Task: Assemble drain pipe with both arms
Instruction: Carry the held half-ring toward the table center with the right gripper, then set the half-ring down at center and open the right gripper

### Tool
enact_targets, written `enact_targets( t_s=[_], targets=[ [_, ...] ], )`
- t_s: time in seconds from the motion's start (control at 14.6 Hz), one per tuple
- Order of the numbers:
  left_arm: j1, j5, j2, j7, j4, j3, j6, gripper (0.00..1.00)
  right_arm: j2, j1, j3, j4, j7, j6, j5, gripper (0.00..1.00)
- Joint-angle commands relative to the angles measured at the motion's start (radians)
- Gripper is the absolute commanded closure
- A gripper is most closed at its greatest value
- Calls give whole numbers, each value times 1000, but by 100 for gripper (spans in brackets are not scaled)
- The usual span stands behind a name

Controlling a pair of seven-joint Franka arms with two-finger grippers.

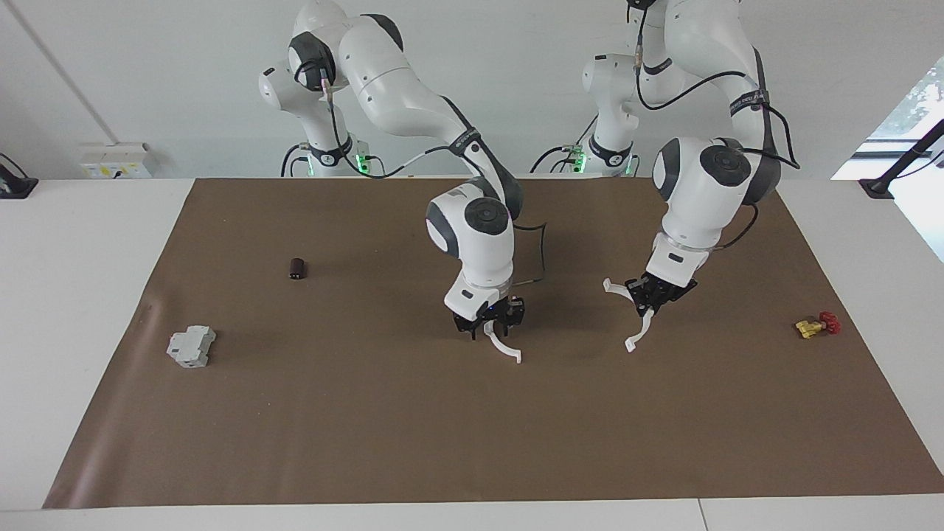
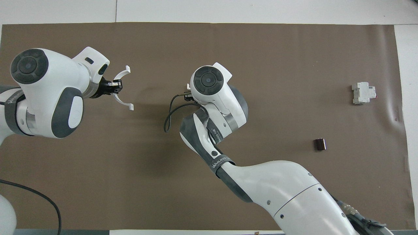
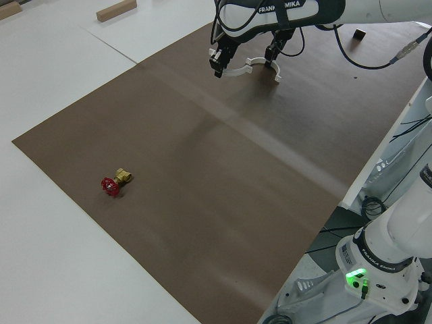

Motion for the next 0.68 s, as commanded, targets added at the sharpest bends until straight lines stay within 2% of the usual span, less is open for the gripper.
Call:
enact_targets(
  t_s=[0.0,0.27,0.48,0.62],
  targets=[
    [-9,11,-14,-12,-16,9,24,100,-102,-122,17,22,-153,-148,-5,0],
    [-57,37,33,-29,16,10,53,100,-211,-277,12,11,-297,-295,-2,0],
    [-123,136,76,-187,20,10,123,100,-318,-372,9,13,-332,-444,-3,0],
    [-186,210,153,-321,61,10,131,100,-392,-449,9,17,-398,-551,-2,0]
  ],
)
